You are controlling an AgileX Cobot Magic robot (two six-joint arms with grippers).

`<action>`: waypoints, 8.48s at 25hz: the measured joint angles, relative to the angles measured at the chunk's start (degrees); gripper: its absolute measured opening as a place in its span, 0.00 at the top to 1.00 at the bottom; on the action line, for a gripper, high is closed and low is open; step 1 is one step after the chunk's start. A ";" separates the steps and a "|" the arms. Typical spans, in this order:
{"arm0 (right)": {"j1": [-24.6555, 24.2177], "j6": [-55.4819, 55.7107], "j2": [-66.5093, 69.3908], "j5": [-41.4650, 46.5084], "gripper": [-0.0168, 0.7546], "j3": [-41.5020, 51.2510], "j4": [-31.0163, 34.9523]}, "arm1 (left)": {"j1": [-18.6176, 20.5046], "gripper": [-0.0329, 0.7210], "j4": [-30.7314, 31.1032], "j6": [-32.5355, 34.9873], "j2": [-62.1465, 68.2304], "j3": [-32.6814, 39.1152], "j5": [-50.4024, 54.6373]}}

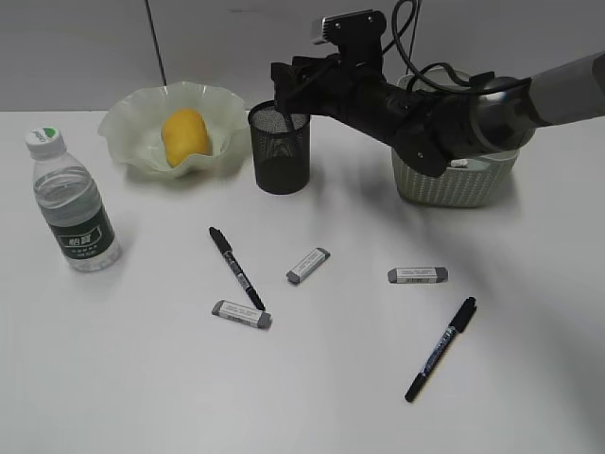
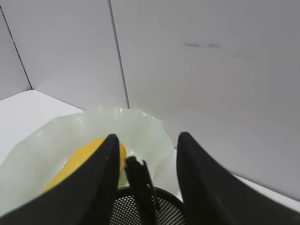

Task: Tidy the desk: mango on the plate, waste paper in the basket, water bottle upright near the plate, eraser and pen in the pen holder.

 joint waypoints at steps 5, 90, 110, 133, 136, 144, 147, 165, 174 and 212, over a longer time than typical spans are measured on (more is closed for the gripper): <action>0.00 0.00 0.00 -2.01 0.48 0.00 0.00 | 0.00 0.27 0.00 0.00 0.00 0.00 0.00; -13.76 -25.38 -108.32 93.28 0.47 57.05 23.83 | -1.67 0.29 -5.74 -1.08 26.40 -5.42 -2.77; -13.76 -25.69 -122.82 97.48 0.47 56.50 26.72 | -15.94 0.37 -5.89 -4.13 64.44 -29.02 -3.14; -13.76 -27.63 -135.33 104.26 0.47 57.67 28.20 | -30.48 0.42 3.91 -36.93 95.68 -40.90 -19.61; -13.76 -27.70 -135.33 104.26 0.47 57.67 28.20 | -30.36 0.43 8.04 -38.56 101.04 -46.97 -11.88; -13.76 -27.81 -135.33 104.26 0.47 57.67 28.20 | -30.25 0.43 6.81 -48.03 113.17 -60.63 -5.01; -13.76 -27.81 -135.33 104.26 0.47 57.67 28.20 | -30.25 0.43 6.05 -52.20 116.07 -61.47 -4.54; -13.76 -27.81 -135.33 104.26 0.47 57.67 28.27 | -30.36 0.44 5.74 -62.11 124.54 -61.62 -7.54; -13.76 -27.81 -135.33 104.26 0.47 57.67 28.32 | -30.26 0.44 8.27 -62.11 126.69 -61.70 -9.99; -13.76 -27.81 -135.33 104.26 0.47 57.67 28.32 | -29.49 0.82 18.45 -62.12 120.97 -61.84 -9.65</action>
